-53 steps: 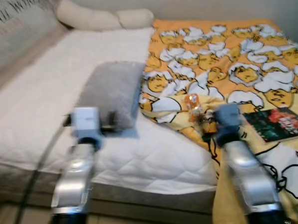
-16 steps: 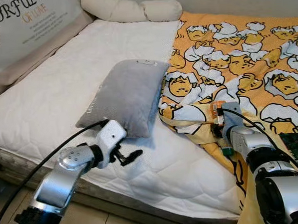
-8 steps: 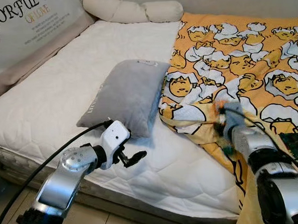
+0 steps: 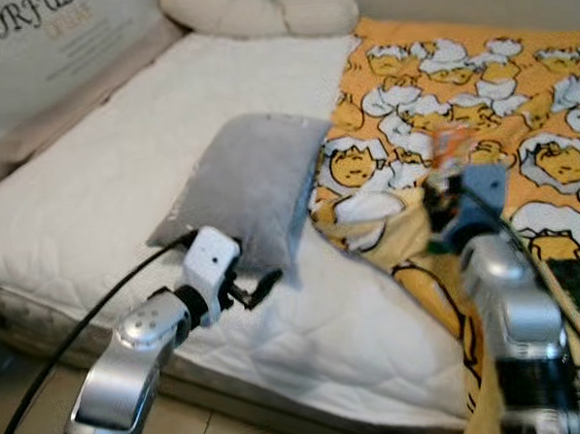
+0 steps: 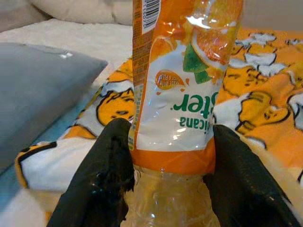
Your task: Clean up the room
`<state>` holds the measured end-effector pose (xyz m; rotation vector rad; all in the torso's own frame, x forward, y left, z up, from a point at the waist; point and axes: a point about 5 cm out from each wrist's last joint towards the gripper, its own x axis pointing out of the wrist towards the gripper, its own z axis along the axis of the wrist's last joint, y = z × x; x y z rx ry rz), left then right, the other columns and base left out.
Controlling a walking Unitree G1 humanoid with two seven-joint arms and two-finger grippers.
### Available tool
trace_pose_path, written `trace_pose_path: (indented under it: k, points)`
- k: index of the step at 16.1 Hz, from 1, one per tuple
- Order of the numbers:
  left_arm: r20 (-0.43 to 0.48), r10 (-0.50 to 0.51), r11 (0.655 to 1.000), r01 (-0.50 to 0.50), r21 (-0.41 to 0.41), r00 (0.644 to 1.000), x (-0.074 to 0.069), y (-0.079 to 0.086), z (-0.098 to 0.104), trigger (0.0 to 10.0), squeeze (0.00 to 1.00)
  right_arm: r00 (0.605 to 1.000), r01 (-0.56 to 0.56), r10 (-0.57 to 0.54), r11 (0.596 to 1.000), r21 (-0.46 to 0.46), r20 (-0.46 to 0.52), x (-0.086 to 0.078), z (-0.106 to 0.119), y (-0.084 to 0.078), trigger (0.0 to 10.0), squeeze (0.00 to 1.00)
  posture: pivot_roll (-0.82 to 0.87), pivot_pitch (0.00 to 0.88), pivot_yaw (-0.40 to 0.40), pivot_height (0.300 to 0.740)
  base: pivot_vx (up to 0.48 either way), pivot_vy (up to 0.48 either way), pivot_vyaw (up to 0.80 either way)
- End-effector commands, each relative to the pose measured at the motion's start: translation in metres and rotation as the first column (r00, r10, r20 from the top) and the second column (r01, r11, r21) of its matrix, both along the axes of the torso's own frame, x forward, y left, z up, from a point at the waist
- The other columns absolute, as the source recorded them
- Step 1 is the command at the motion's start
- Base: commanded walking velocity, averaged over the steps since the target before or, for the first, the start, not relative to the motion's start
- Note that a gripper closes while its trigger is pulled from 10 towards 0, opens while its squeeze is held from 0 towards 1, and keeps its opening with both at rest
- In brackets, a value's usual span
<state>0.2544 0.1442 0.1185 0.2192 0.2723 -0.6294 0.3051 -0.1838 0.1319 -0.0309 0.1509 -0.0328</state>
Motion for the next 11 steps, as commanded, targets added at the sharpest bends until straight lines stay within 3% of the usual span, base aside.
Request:
trace_pose_path:
  k: [1,2,3,4,6,8,9,10,11]
  points:
    - [-0.010,0.010,1.000,-0.010,-0.005,1.000,-0.004,-0.001,-0.001,10.0,0.00,0.999,-0.002,0.002,1.000,-0.004,-0.036,-0.005,-0.004,0.007,10.0,0.00,0.00,0.000,0.057,0.740,0.000,0.000,0.00]
    - [-0.016,0.006,1.000,-0.006,-0.001,1.000,-0.006,-0.003,-0.002,10.0,0.00,0.994,0.040,-0.042,0.999,-0.018,-0.102,-0.009,-0.015,0.004,10.0,0.00,0.00,0.000,0.061,0.740,0.000,0.000,0.00]
    - [-0.026,-0.002,1.000,0.002,0.008,1.000,-0.006,-0.005,-0.004,10.0,0.00,0.965,0.103,-0.114,0.993,-0.059,-0.235,-0.016,-0.036,-0.005,10.0,0.00,0.00,0.000,0.063,0.740,0.000,0.000,0.00]
    - [-0.035,-0.012,1.000,0.012,0.014,0.999,-0.006,-0.006,-0.005,10.0,0.00,0.930,0.099,-0.130,0.990,-0.105,-0.345,-0.023,-0.053,-0.011,10.0,0.00,0.00,0.000,0.063,0.740,0.000,0.000,0.00]
    - [-0.049,-0.031,0.998,0.033,0.051,0.998,-0.004,-0.004,-0.007,10.0,0.00,0.881,-0.006,-0.068,0.988,-0.155,-0.468,-0.027,-0.076,-0.015,10.0,0.00,0.00,0.000,0.078,0.740,0.000,0.000,0.00]
    - [-0.045,-0.037,0.997,0.040,0.068,0.998,0.000,-0.001,-0.005,10.0,0.00,0.873,0.061,-0.153,0.977,-0.206,-0.463,-0.017,-0.079,-0.030,10.0,0.00,0.00,0.000,0.084,0.740,0.000,0.000,0.00]
    - [-0.043,-0.045,0.996,0.048,0.069,0.998,0.004,-0.002,-0.003,10.0,0.00,0.854,0.118,-0.228,0.961,-0.252,-0.467,-0.002,-0.078,-0.044,10.0,0.00,-0.01,0.000,0.097,0.740,0.000,0.000,0.00]
    - [-0.045,-0.054,0.996,0.057,0.070,0.998,0.004,-0.002,-0.002,10.0,0.00,0.847,0.109,-0.228,0.959,-0.262,-0.481,0.002,-0.080,-0.046,10.0,0.00,-0.01,0.000,0.098,0.740,0.000,0.000,0.00]
    - [-0.049,-0.073,0.994,0.077,0.083,0.996,0.004,-0.002,-0.003,10.0,0.00,0.822,0.054,-0.201,0.959,-0.280,-0.532,0.006,-0.090,-0.046,10.0,0.25,0.00,0.000,0.100,0.740,0.000,0.000,0.00]
